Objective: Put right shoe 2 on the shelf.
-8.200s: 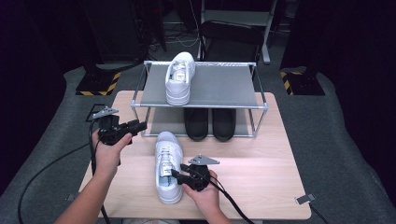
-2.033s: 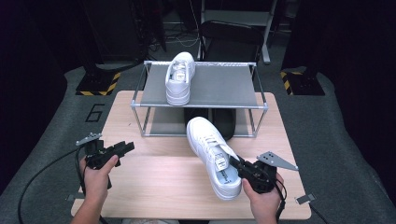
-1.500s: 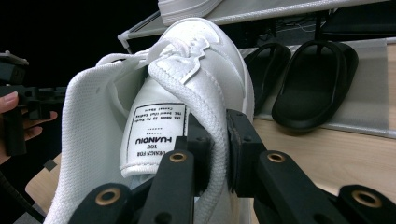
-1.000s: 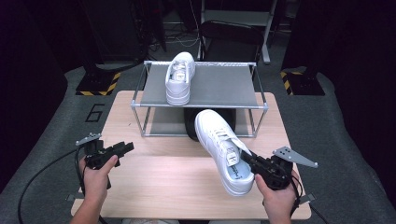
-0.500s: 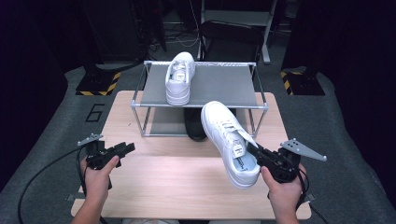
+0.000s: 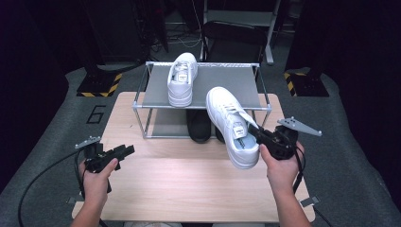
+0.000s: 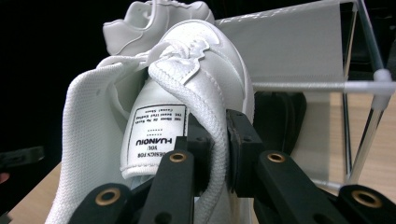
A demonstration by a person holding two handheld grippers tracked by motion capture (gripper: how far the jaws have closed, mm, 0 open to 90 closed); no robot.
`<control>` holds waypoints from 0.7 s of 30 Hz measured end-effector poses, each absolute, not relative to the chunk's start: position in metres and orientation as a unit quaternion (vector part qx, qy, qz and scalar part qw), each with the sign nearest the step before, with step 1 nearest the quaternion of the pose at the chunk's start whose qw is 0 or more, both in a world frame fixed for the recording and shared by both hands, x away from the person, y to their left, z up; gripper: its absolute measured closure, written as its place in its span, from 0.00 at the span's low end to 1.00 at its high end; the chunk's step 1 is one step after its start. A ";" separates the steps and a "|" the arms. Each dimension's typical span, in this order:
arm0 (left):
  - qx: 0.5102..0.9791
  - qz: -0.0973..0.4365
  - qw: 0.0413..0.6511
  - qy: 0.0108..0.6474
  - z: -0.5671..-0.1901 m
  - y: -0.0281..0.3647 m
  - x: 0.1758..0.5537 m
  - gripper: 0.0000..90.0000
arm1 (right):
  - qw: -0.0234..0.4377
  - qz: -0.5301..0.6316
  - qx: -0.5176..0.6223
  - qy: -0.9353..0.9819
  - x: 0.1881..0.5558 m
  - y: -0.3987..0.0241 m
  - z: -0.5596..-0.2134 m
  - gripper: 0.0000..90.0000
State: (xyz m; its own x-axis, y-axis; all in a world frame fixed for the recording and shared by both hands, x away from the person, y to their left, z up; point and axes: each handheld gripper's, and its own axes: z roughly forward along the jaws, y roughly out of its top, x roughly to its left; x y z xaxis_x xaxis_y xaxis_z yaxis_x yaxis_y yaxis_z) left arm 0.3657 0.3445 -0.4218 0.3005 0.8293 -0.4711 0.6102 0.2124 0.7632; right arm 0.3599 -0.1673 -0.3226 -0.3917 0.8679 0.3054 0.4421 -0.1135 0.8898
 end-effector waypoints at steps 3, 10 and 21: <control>0.622 0.108 0.515 0.579 -0.423 0.348 0.368 0.54 | 0.206 0.535 0.519 0.634 0.376 -0.165 -0.317 0.90; 0.619 0.103 0.516 0.583 -0.423 0.349 0.367 0.54 | 0.215 0.530 0.526 0.629 0.409 -0.153 -0.309 0.90; 0.617 0.103 0.517 0.584 -0.420 0.352 0.357 0.54 | 0.223 0.523 0.531 0.629 0.453 -0.131 -0.290 0.90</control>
